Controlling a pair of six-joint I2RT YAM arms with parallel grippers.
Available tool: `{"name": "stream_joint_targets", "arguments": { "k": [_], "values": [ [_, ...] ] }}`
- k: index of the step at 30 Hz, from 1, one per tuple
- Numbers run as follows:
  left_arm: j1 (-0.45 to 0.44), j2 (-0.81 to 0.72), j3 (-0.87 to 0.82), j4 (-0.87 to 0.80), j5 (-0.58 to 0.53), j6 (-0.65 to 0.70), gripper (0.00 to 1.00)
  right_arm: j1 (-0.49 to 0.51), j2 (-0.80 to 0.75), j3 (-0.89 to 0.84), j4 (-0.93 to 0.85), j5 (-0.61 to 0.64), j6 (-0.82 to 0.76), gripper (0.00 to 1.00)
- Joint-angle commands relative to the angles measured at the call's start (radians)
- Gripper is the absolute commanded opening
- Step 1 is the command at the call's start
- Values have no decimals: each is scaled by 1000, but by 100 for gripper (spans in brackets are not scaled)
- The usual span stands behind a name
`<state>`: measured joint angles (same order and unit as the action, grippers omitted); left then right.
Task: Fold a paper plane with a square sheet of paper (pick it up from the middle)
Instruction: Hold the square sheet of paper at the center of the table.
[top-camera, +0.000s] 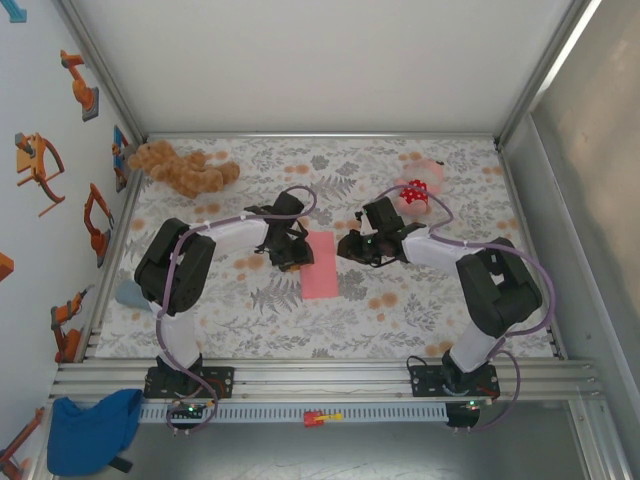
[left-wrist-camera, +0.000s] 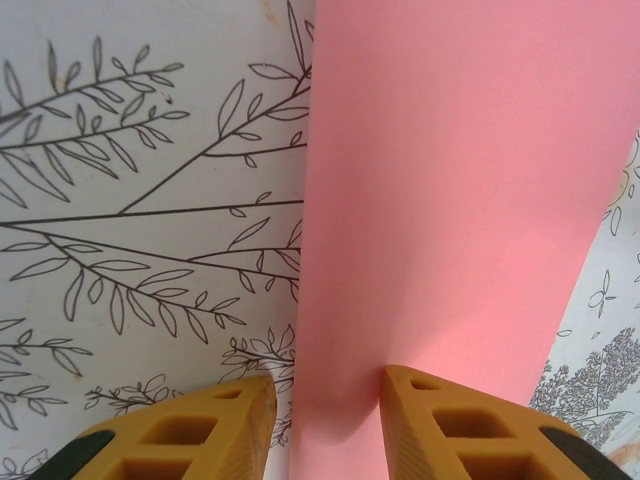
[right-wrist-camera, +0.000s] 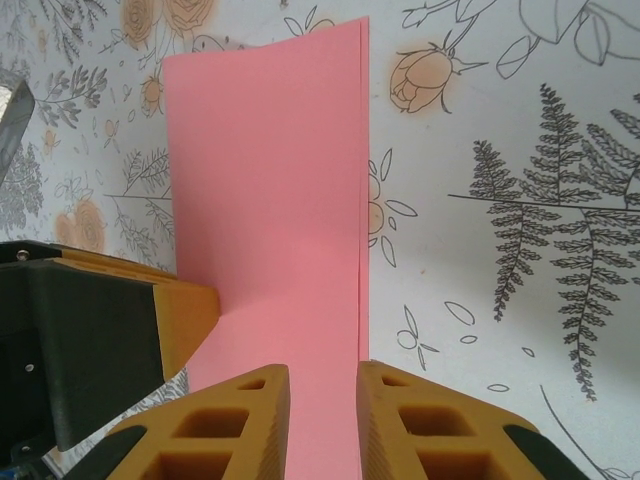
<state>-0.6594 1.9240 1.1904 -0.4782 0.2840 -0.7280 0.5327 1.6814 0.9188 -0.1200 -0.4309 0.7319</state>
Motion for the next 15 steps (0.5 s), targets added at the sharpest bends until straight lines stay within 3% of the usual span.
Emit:
{"name": "stream_joint_targets", "arguments": {
  "k": [1, 15],
  "values": [
    [-23, 147, -45, 90, -9, 23, 36, -7, 21, 26, 23, -33, -15, 24],
    [-23, 180, -43, 82, -22, -46, 36, -5, 79, 31, 66, -127, -2, 22]
  ]
}}
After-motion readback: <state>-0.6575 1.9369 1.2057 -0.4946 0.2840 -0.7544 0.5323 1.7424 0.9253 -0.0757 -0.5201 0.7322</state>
